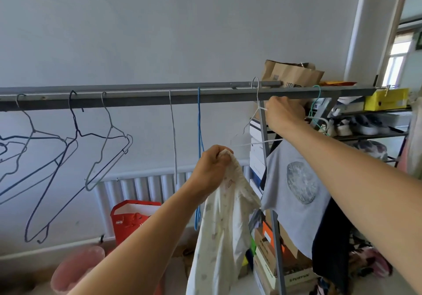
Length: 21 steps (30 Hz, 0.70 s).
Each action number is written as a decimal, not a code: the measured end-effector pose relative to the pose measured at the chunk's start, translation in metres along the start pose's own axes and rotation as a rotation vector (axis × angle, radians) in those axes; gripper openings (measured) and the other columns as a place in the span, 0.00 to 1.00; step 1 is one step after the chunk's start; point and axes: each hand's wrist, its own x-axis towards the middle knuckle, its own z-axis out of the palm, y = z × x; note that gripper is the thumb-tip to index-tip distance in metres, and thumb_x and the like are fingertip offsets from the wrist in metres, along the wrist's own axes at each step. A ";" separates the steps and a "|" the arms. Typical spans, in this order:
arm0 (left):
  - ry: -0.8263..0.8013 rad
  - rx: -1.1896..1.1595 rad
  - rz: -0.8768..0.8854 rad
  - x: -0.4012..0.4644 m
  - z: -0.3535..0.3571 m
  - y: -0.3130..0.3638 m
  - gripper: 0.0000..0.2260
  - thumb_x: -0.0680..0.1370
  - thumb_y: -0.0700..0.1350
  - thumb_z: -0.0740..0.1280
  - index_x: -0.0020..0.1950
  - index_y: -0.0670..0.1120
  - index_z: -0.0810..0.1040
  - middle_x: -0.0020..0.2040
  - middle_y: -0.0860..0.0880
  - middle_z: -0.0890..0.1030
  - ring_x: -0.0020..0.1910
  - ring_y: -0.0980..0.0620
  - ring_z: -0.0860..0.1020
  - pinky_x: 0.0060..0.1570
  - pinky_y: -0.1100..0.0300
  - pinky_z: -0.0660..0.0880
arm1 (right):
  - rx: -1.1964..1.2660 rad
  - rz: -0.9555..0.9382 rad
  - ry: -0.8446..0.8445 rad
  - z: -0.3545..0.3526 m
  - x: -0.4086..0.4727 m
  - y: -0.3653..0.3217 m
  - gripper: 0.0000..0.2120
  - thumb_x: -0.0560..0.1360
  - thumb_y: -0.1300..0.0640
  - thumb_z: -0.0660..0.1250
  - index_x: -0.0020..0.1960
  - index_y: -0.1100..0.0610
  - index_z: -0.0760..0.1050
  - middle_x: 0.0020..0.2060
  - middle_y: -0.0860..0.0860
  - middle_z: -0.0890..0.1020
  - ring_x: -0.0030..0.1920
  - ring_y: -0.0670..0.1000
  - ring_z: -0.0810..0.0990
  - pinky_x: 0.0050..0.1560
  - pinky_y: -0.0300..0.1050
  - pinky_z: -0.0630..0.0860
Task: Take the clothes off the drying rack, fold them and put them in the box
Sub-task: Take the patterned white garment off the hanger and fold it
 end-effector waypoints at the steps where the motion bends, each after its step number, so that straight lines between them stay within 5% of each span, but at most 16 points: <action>1: 0.001 -0.008 0.001 0.000 -0.001 0.001 0.09 0.83 0.39 0.58 0.56 0.40 0.77 0.43 0.50 0.77 0.40 0.57 0.74 0.33 0.75 0.71 | -0.015 0.001 -0.006 0.003 -0.001 -0.001 0.12 0.79 0.65 0.60 0.60 0.60 0.75 0.58 0.60 0.80 0.60 0.62 0.77 0.52 0.52 0.72; 10: -0.076 0.026 -0.001 -0.003 -0.006 0.007 0.09 0.83 0.42 0.59 0.53 0.43 0.78 0.43 0.50 0.77 0.43 0.53 0.77 0.41 0.63 0.74 | 0.024 0.009 -0.132 0.018 -0.013 -0.006 0.14 0.76 0.70 0.60 0.59 0.62 0.74 0.56 0.61 0.79 0.57 0.65 0.78 0.53 0.61 0.78; 14: -0.074 0.055 -0.030 -0.006 -0.007 0.007 0.09 0.83 0.43 0.59 0.54 0.43 0.78 0.48 0.44 0.81 0.47 0.47 0.79 0.44 0.58 0.76 | -0.035 -0.033 -0.173 0.015 -0.016 -0.010 0.14 0.77 0.69 0.60 0.61 0.61 0.73 0.58 0.60 0.78 0.58 0.62 0.78 0.49 0.51 0.75; 18: -0.093 0.083 -0.013 -0.014 -0.010 0.009 0.08 0.83 0.42 0.61 0.52 0.43 0.79 0.43 0.51 0.79 0.43 0.53 0.77 0.41 0.65 0.74 | -0.102 -0.056 -0.198 0.014 -0.020 -0.013 0.15 0.76 0.68 0.62 0.61 0.58 0.73 0.55 0.57 0.80 0.54 0.60 0.80 0.44 0.48 0.72; 21: -0.124 0.083 -0.006 -0.020 -0.014 0.012 0.07 0.82 0.42 0.61 0.51 0.44 0.79 0.42 0.52 0.78 0.43 0.53 0.77 0.41 0.64 0.73 | -0.039 0.007 -0.222 0.019 -0.029 -0.007 0.16 0.76 0.65 0.62 0.63 0.59 0.72 0.59 0.58 0.78 0.59 0.61 0.78 0.50 0.50 0.72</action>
